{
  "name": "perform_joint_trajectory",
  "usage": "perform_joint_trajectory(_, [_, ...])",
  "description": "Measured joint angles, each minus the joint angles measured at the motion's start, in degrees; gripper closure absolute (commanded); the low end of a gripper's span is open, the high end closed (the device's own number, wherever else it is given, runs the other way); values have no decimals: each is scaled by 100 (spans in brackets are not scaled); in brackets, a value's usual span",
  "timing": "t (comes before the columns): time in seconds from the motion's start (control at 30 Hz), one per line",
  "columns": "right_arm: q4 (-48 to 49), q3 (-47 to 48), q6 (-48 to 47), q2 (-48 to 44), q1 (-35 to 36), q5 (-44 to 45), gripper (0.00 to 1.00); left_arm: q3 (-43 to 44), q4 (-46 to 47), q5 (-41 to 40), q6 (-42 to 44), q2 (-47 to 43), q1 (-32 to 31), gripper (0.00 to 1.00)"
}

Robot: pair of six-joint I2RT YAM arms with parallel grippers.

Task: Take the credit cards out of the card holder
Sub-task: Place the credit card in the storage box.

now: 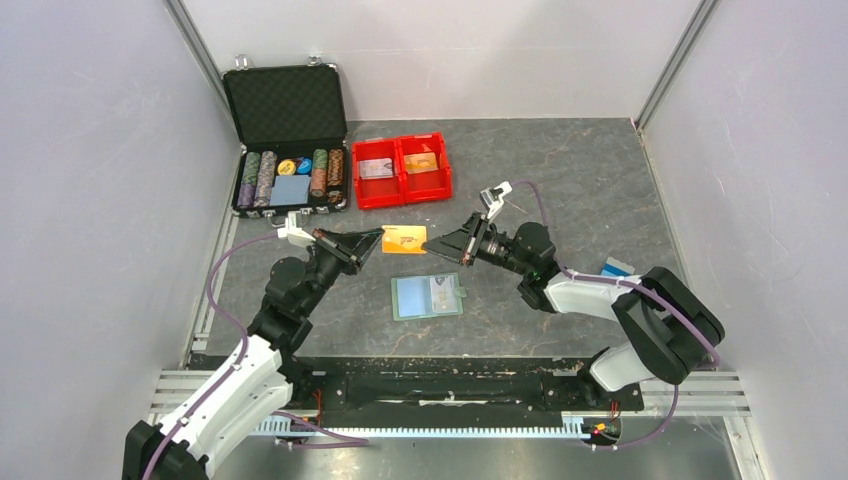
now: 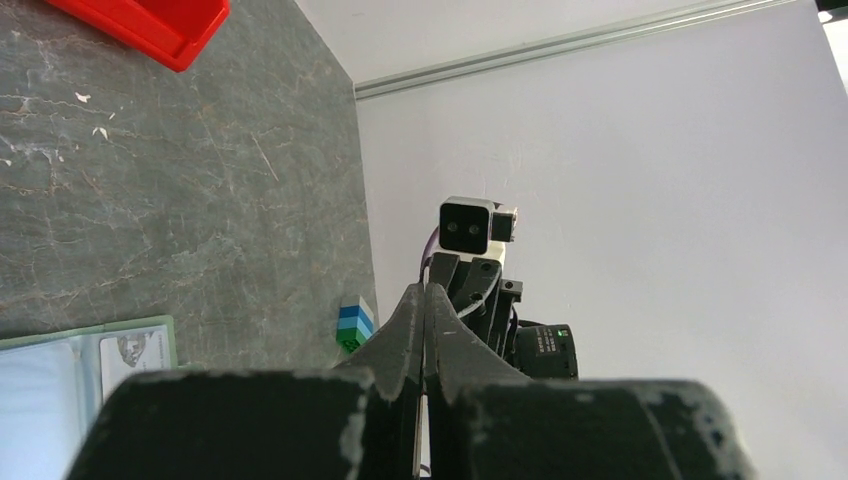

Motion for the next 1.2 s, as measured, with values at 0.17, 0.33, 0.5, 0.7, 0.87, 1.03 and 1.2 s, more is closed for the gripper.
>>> perform_joint_trajectory(0.17, [-7, -4, 7, -68, 0, 33, 100, 2, -59, -11, 7, -9, 0, 74])
perform_joint_trajectory(0.33, [-435, 96, -299, -177, -20, 26, 100, 66, -476, -4, 264, -44, 0, 24])
perform_joint_trajectory(0.5, [-1775, 761, -1132, -275, -332, -26, 100, 702, -1674, 55, 1014, -11, 0, 0])
perform_joint_trajectory(0.7, [-3650, 2245, -2323, -170, -817, -42, 100, 1766, -3154, 173, 2249, 409, 0, 0])
perform_joint_trajectory(0.87, [-4778, 3873, -3110, 697, -1038, -72, 100, 2192, -4295, 146, 3215, 643, 0, 0])
perform_joint_trajectory(1.03, [-6118, 5646, -3766, 1993, -1233, -4, 100, 2406, -5088, -240, 3908, 533, 0, 0])
perform_joint_trajectory(1.2, [-6916, 6776, -4098, 3027, -1456, 243, 100, 2400, -5471, -608, 4256, 4, 0, 0])
